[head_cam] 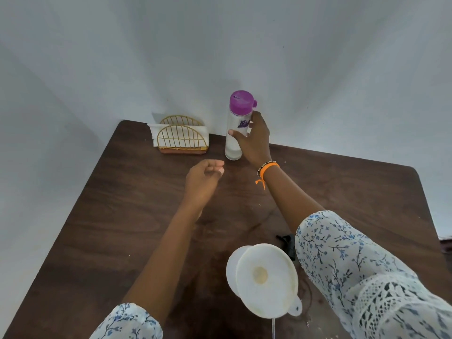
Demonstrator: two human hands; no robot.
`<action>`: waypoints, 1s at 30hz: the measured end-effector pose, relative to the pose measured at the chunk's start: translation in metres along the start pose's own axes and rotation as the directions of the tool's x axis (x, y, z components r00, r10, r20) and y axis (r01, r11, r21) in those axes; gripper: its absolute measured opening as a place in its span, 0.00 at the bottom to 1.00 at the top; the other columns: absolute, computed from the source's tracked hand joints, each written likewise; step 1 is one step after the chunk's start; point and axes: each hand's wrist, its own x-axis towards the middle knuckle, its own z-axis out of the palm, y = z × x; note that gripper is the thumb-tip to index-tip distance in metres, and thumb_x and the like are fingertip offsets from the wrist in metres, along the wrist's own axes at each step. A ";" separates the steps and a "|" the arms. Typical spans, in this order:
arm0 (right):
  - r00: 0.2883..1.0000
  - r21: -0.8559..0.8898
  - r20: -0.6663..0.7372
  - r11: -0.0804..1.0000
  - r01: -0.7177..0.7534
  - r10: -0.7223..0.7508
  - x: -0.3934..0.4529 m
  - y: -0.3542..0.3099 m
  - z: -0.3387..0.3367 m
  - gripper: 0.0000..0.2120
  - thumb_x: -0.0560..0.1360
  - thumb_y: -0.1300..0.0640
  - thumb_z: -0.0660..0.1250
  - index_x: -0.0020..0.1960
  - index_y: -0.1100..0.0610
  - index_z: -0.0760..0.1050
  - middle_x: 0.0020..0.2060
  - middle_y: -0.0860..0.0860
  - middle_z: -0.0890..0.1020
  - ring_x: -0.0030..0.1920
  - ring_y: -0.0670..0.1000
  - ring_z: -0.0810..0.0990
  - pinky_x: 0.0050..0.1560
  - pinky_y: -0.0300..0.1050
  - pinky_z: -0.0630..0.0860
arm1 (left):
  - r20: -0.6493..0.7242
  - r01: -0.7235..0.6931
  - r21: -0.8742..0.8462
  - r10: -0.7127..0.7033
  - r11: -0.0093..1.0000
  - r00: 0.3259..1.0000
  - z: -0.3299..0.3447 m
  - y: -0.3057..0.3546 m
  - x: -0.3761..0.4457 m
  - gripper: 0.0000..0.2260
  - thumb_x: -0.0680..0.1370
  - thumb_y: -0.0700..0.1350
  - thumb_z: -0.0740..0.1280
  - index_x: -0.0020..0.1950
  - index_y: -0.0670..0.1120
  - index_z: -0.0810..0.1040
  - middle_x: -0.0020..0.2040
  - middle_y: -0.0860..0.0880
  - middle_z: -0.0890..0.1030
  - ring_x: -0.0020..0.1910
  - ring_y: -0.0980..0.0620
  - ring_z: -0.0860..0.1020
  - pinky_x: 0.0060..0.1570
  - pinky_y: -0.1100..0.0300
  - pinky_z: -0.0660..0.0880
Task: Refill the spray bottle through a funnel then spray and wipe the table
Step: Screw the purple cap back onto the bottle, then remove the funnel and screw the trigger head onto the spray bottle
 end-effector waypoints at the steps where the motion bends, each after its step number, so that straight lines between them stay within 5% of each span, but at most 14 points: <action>1: 1.000 -0.005 -0.002 1.000 -0.004 0.004 0.001 0.000 0.002 0.25 0.65 0.58 0.75 0.59 0.61 0.69 0.54 0.55 0.77 0.54 0.55 0.75 0.55 0.55 0.74 | 0.002 0.007 -0.002 -0.007 1.000 1.000 0.000 0.000 0.000 0.07 0.76 0.43 0.66 0.53 0.51 0.79 0.47 0.56 0.79 0.52 0.54 0.78 0.47 0.65 0.71; 6: 1.000 -0.010 0.015 1.000 -0.022 0.022 -0.001 0.002 0.000 0.28 0.65 0.57 0.76 0.61 0.60 0.68 0.56 0.55 0.76 0.55 0.55 0.75 0.56 0.55 0.75 | 0.030 -0.014 -0.026 0.015 1.000 0.999 -0.001 0.002 -0.006 0.07 0.76 0.43 0.66 0.53 0.51 0.79 0.49 0.53 0.80 0.53 0.54 0.78 0.45 0.66 0.70; 11: 0.994 0.010 0.054 0.995 -0.094 0.094 -0.024 -0.003 -0.021 0.31 0.67 0.57 0.75 0.65 0.59 0.65 0.61 0.55 0.71 0.56 0.52 0.73 0.56 0.45 0.73 | 0.079 -0.022 -0.030 0.024 0.999 0.997 -0.003 0.010 -0.026 0.08 0.77 0.43 0.65 0.55 0.51 0.79 0.52 0.52 0.80 0.53 0.55 0.77 0.45 0.68 0.69; 20: 0.911 0.075 0.370 0.971 -0.226 0.183 -0.131 -0.030 -0.095 0.06 0.75 0.58 0.66 0.52 0.56 0.76 0.46 0.49 0.79 0.47 0.47 0.77 0.52 0.44 0.75 | 0.179 -0.043 -0.119 0.064 0.992 0.982 -0.010 0.010 -0.098 0.07 0.78 0.43 0.64 0.51 0.54 0.78 0.50 0.52 0.81 0.52 0.56 0.78 0.56 0.60 0.73; 30: 0.957 0.141 0.143 0.952 -0.271 0.251 -0.255 -0.036 -0.130 0.09 0.78 0.55 0.62 0.57 0.52 0.75 0.51 0.48 0.79 0.48 0.45 0.76 0.40 0.35 0.73 | 0.294 -0.007 -0.060 0.025 0.998 0.955 -0.015 -0.023 -0.162 0.10 0.77 0.40 0.65 0.55 0.52 0.78 0.53 0.54 0.80 0.54 0.55 0.78 0.51 0.56 0.79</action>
